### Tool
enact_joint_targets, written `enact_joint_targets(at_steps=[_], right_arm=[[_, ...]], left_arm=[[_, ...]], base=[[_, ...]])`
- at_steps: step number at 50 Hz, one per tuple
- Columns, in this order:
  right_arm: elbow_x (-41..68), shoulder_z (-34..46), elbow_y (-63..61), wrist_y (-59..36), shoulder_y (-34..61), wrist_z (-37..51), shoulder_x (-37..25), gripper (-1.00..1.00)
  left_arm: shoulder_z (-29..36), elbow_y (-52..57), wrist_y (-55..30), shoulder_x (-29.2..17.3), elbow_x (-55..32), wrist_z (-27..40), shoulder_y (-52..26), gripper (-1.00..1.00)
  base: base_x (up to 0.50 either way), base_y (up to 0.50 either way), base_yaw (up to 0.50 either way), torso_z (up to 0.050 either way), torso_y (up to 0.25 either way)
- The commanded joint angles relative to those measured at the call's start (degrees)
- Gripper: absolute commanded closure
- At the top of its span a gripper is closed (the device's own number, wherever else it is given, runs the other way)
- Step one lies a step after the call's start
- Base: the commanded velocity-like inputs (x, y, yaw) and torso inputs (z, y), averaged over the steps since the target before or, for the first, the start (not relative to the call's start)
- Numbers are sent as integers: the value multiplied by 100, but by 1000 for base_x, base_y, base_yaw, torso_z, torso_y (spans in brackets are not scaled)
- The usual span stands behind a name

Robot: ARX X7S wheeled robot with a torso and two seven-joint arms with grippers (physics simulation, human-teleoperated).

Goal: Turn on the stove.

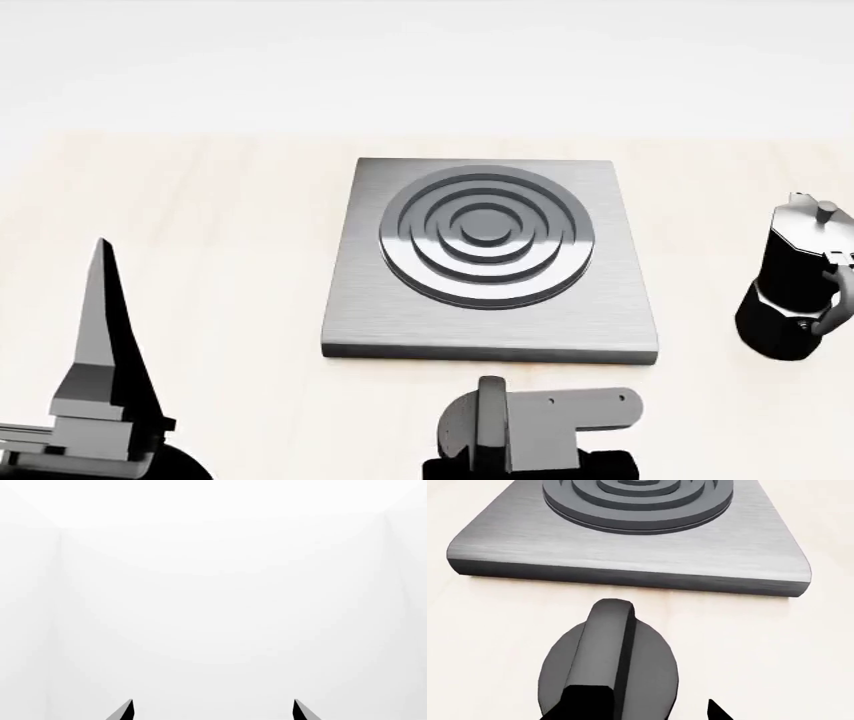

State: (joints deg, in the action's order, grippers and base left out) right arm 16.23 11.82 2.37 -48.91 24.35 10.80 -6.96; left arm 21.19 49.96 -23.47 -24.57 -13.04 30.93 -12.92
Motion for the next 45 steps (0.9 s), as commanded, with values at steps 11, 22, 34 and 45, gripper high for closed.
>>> enact_joint_targets(at_steps=[11, 22, 34, 45], right_arm=[[35, -151, -321, -68, -169, 326, -144, -100], [74, -260, -537, -85, -283, 453, -232, -100], [107, -443, -828, -142, -422, 657, -322, -100], [73, -690, -1085, -187, -494, 988, -358, -100]], left_arm=[[18, 57, -30, -33, -12, 49, 4, -100], [19, 62, -40, -43, -28, 69, -10, -100], [26, 29, 2, -59, -29, 77, -9, -100], [31, 4, 32, -71, -34, 86, -13, -100]], base=[[0, 0, 0, 0, 0], [0, 0, 0, 0, 0], [0, 0, 0, 0, 0], [0, 0, 0, 0, 0]])
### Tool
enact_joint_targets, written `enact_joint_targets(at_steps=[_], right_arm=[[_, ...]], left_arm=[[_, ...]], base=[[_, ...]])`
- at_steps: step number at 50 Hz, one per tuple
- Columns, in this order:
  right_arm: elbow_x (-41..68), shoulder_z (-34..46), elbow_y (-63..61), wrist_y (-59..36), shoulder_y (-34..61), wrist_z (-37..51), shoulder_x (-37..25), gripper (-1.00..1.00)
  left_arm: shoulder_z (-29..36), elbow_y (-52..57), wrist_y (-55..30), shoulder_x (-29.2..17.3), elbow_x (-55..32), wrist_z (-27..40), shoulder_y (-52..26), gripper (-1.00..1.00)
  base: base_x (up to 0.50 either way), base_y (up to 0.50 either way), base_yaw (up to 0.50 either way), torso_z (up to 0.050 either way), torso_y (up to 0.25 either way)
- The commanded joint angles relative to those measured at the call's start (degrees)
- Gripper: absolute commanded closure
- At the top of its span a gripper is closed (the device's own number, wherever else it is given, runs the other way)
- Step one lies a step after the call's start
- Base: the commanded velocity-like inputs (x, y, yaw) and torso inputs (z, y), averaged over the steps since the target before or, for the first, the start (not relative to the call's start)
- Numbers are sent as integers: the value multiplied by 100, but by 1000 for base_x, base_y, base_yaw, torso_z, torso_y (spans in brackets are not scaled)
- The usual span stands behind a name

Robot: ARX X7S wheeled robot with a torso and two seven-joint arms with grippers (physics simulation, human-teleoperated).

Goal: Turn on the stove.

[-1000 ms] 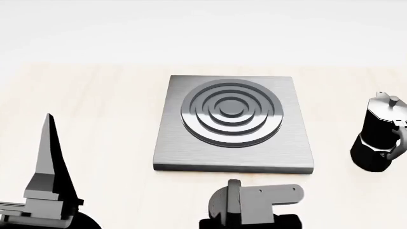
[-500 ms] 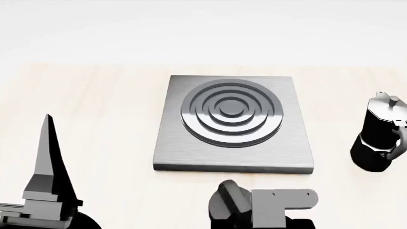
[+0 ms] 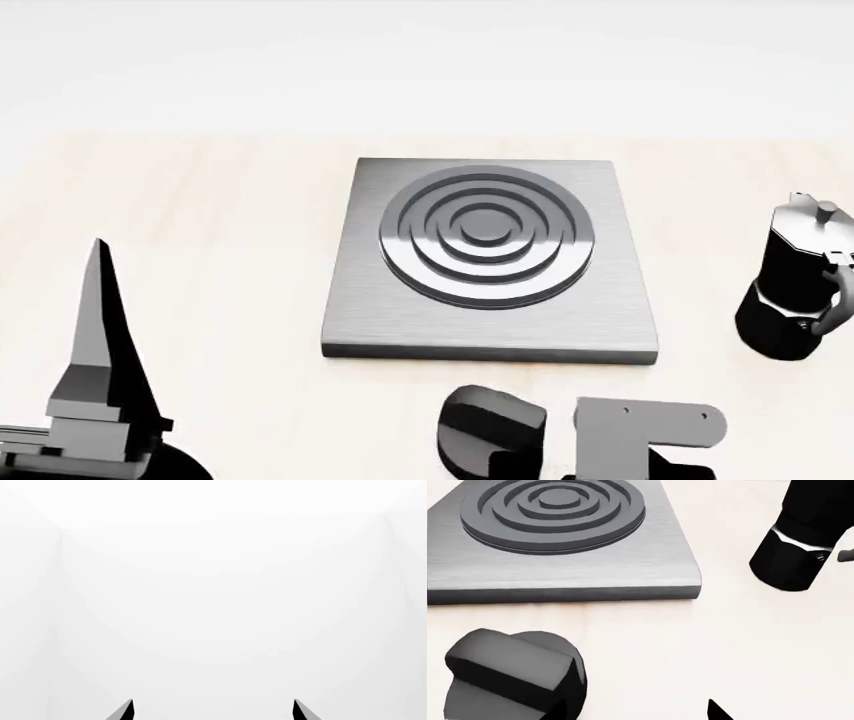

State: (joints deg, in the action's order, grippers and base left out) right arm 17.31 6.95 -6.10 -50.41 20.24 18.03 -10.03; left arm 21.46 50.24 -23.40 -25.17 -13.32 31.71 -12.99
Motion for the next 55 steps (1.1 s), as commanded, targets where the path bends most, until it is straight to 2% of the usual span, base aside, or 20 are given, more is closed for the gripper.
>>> enact_joint_targets(at_steps=[1, 12, 35, 49, 51, 55], right_arm=[[-41, -235, -286, -54, -91, 316, -49, -100], [-61, -382, -454, 21, -209, 505, -80, -100], [-64, -347, -1913, -429, -480, 885, -276, -100], [-117, -217, -2462, -192, -619, 940, -360, -100], [-131, -191, -2540, -214, -612, 962, -379, -100], [-155, -110, -2786, -301, -601, 1004, -433, -100]], left_arm=[[5, -35, 40, -13, -4, 7, -2, -100], [1, -31, 57, -36, -14, 20, 6, -100], [64, 7, -16, -45, -19, 60, -39, -100], [113, 21, -21, -61, 24, 85, -57, -100], [58, 160, -320, -40, -117, 103, -232, -100], [44, 196, -392, -44, -155, 114, -268, -100]], base=[[0, 0, 0, 0, 0], [0, 0, 0, 0, 0], [0, 0, 0, 0, 0], [0, 0, 0, 0, 0], [0, 0, 0, 0, 0], [0, 0, 0, 0, 0]])
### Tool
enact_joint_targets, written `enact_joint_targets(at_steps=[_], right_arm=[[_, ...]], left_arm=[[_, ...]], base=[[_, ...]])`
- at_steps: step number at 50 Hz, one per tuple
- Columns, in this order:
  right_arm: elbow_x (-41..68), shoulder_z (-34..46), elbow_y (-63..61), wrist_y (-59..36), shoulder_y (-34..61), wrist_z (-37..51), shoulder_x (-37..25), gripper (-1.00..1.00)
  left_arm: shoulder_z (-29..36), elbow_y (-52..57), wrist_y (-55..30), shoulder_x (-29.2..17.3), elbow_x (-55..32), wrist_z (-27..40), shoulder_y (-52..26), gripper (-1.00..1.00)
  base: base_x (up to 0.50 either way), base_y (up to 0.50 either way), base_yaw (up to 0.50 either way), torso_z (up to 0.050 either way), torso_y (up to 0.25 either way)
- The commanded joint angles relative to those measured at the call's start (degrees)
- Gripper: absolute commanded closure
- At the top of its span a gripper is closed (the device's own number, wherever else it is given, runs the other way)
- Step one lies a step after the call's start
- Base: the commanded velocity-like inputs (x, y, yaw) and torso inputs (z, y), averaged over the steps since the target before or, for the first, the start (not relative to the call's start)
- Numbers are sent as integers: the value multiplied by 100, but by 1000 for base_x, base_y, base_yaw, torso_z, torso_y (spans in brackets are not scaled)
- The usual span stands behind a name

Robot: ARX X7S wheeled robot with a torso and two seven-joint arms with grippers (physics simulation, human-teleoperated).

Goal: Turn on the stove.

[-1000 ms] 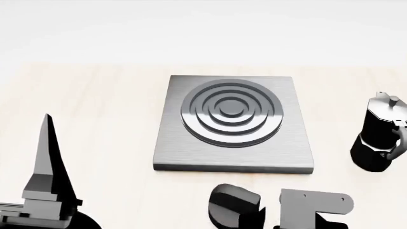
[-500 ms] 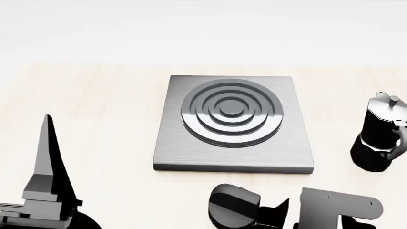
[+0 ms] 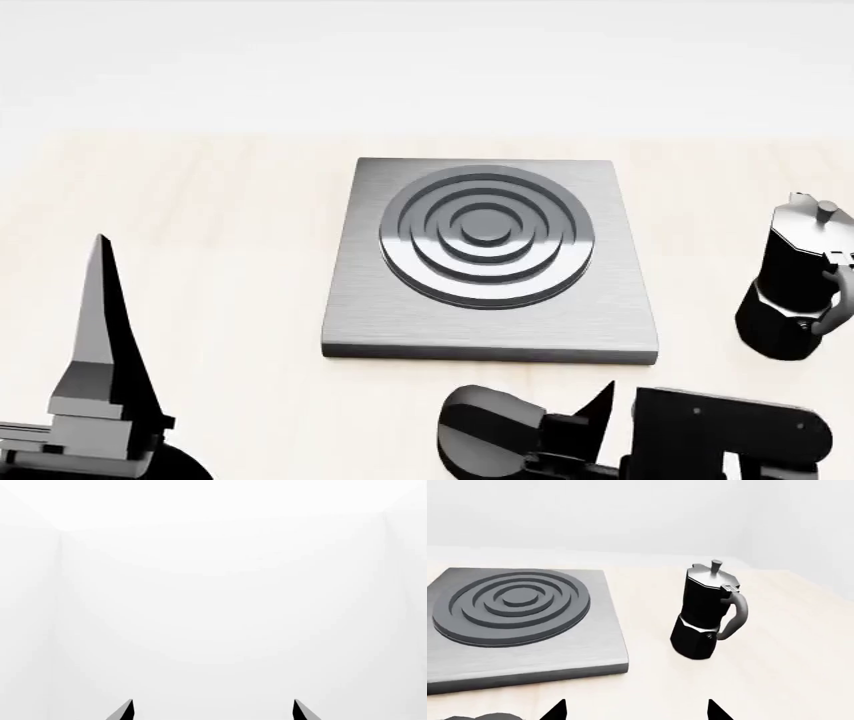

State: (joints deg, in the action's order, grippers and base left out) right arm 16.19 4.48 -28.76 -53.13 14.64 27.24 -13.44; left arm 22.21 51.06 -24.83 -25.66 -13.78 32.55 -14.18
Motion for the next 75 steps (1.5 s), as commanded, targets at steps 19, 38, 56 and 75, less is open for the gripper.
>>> enact_joint_targets(at_steps=[19, 38, 56, 75], right_arm=[[-282, 580, -1144, -164, 36, 223, -361, -100], [-405, 839, -1785, -536, 220, 420, -494, -100], [-775, 1356, -2193, -639, 363, 693, -757, -100], [-1032, 1711, -2478, -722, 490, 893, -937, -100]], left_arm=[[1, 83, -214, -12, -117, 54, -140, -100], [10, 103, -237, -34, -151, 83, -167, -100], [20, 130, -254, -58, -183, 113, -173, -100], [35, 87, -202, -76, -198, 131, -170, -100]], base=[[0, 0, 0, 0, 0], [0, 0, 0, 0, 0], [0, 0, 0, 0, 0], [0, 0, 0, 0, 0]])
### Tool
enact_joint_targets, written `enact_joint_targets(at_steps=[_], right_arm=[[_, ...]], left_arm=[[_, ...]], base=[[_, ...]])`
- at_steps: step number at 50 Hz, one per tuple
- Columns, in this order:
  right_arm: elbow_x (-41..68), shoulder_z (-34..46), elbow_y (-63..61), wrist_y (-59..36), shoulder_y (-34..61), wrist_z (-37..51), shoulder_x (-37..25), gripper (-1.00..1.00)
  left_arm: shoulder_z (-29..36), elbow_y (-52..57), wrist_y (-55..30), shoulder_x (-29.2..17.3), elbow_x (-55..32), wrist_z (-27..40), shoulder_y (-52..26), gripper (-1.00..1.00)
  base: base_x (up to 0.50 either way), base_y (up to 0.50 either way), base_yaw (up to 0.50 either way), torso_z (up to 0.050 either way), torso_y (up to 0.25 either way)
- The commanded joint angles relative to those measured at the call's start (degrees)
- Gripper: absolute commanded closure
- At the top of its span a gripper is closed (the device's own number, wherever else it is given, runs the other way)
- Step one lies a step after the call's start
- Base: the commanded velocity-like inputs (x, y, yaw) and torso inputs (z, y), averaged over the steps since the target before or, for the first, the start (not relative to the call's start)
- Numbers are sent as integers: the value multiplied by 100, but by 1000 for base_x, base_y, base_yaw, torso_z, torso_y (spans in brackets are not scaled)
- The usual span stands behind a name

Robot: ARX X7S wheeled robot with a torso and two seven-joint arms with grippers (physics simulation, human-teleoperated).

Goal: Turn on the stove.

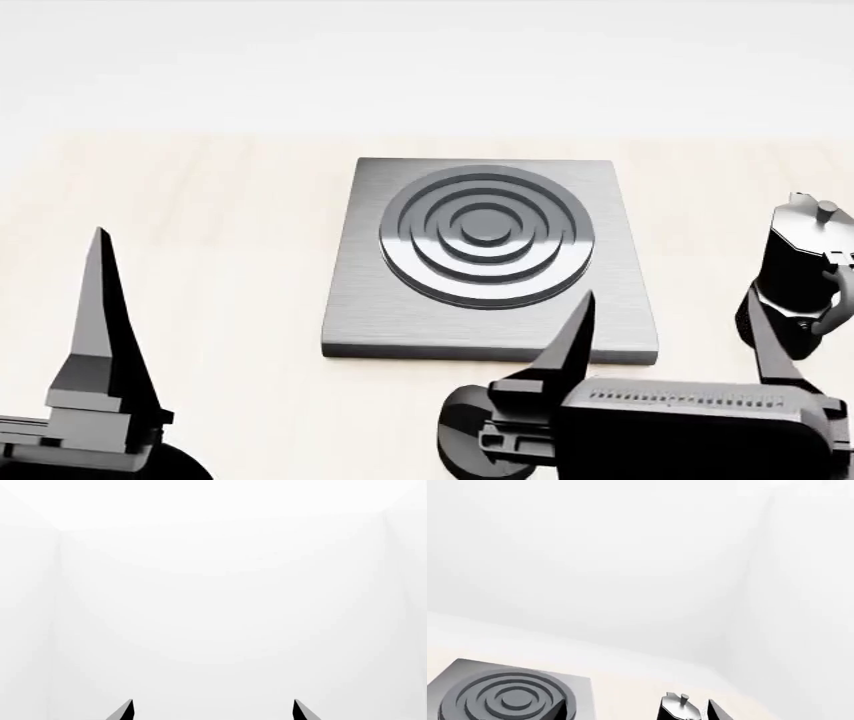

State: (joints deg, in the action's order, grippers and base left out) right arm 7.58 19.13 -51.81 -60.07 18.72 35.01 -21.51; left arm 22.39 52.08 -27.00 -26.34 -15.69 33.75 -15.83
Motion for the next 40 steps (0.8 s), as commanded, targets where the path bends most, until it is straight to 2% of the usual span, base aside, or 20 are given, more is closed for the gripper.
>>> enact_joint_targets(at_steps=[1, 20, 40], right_arm=[[-192, 270, -171, -16, 87, 127, -148, -100], [-648, 968, -330, 127, 306, 321, -454, -100], [-810, 1236, -525, 64, 438, 347, -583, -100]], left_arm=[[17, -5, -2, -7, -11, 15, -14, -100], [25, 2, 13, -41, -20, 41, -23, -100], [47, 38, -18, -56, -45, 80, -53, -100]], base=[[0, 0, 0, 0, 0], [0, 0, 0, 0, 0], [0, 0, 0, 0, 0]])
